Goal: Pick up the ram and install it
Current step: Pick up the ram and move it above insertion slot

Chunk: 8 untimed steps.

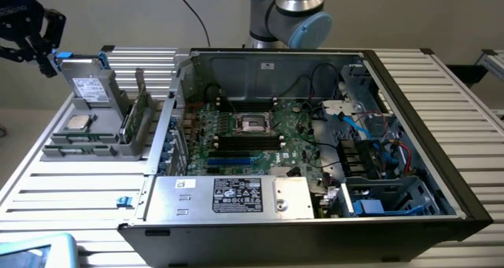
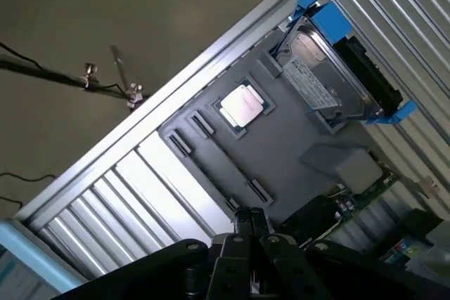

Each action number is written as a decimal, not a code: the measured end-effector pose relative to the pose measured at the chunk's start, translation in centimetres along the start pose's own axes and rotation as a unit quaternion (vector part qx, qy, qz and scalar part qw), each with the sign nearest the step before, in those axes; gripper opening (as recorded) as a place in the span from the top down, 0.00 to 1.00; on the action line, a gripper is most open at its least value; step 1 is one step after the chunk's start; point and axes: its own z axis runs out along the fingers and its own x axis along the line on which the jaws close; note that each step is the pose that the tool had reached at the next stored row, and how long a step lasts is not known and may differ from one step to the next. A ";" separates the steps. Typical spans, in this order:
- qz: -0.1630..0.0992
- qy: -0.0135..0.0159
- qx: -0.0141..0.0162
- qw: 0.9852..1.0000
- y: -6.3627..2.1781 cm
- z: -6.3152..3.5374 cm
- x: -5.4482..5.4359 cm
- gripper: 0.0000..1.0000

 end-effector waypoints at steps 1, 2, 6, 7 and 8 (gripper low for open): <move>-0.009 0.000 0.000 1.000 0.00 0.01 0.0 0.89; -0.018 0.001 0.000 1.000 0.00 0.02 0.0 0.89; -0.054 0.002 -0.001 0.999 -0.01 0.06 0.0 0.89; -0.063 0.003 -0.001 0.998 -0.01 0.07 0.0 0.89; -0.072 0.003 -0.001 0.997 -0.01 0.08 0.0 0.89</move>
